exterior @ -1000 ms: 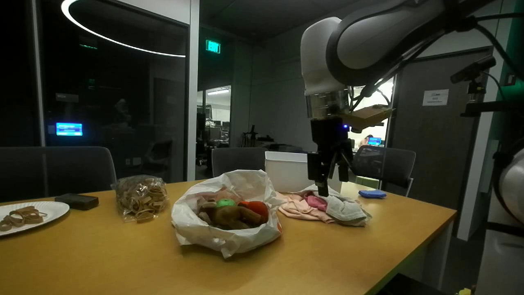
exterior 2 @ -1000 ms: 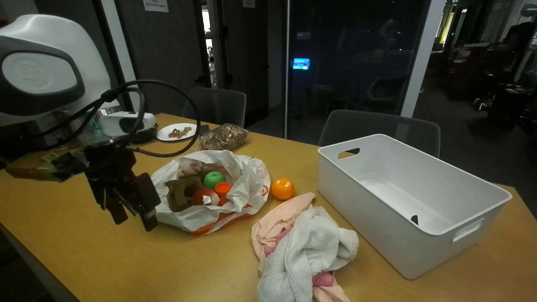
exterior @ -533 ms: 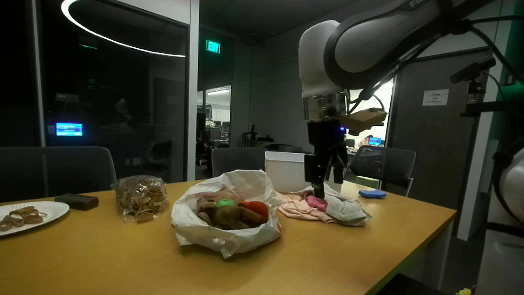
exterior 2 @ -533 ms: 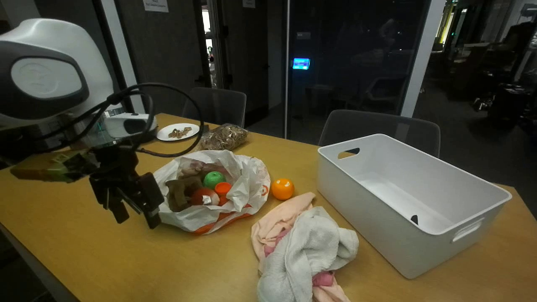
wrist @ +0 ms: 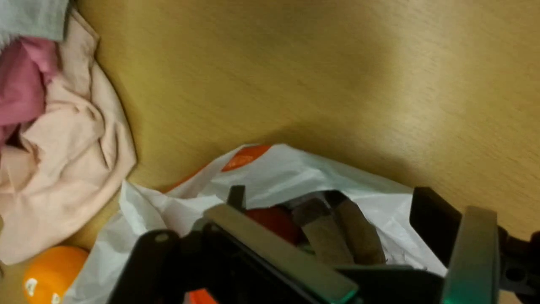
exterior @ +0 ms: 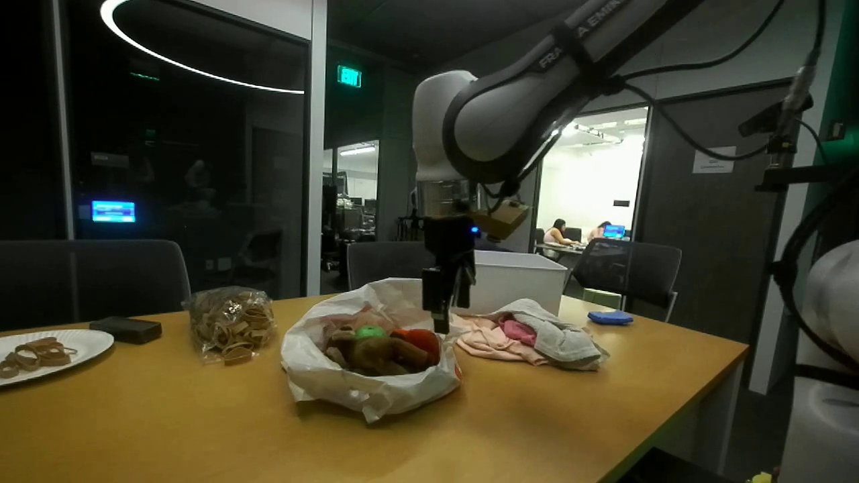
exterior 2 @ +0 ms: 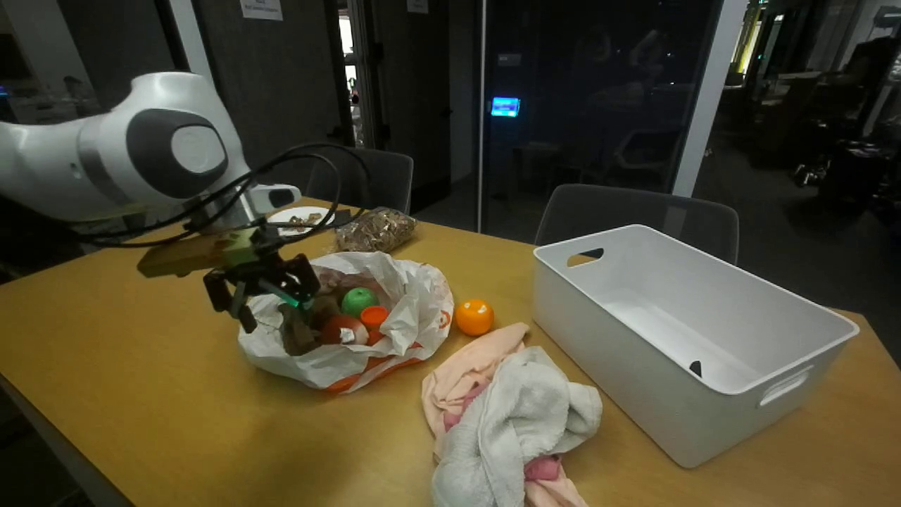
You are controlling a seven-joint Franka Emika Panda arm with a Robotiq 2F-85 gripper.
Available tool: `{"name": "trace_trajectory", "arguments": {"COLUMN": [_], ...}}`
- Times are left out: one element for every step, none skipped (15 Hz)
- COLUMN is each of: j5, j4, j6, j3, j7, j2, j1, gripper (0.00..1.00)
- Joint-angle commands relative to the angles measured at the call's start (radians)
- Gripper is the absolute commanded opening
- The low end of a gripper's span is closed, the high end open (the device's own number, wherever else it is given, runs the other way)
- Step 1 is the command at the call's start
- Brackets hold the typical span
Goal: Empty all the objects from the plastic
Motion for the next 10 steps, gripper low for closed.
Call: {"name": "trace_trajectory", "arguments": {"j5": [-0.047,-0.044,-0.041,-0.023,-0.014,0.022,0.043,0.043,0.042,0.037], "j4": [0.224,0.266,0.302,0.337,0.380,0.412,0.437,0.456,0.461,0.475], "j6": [0.027,0.046,0.070,0.088,0.086,0.083,0.080,0.075,0.089,0.071], "j3": [-0.015,-0.018,-0.019,-0.020,-0.015,-0.013,-0.010,-0.012,-0.012,-0.015], "j7": [-0.070,-0.075,-0.070,-0.093,-0.086,-0.098,-0.112,-0.112,-0.133,-0.135], "j2": [0.260,0.318,0.366,0.409,0.457,0.498,0.529,0.555,0.570,0.584], "j1": [0.020,0.024,0.028,0.033,0.043,0.045,0.046,0.051,0.053,0.057], "gripper": [1.00,1.00,1.00,1.00,1.00,1.00,1.00,1.00,0.88,0.73]}}
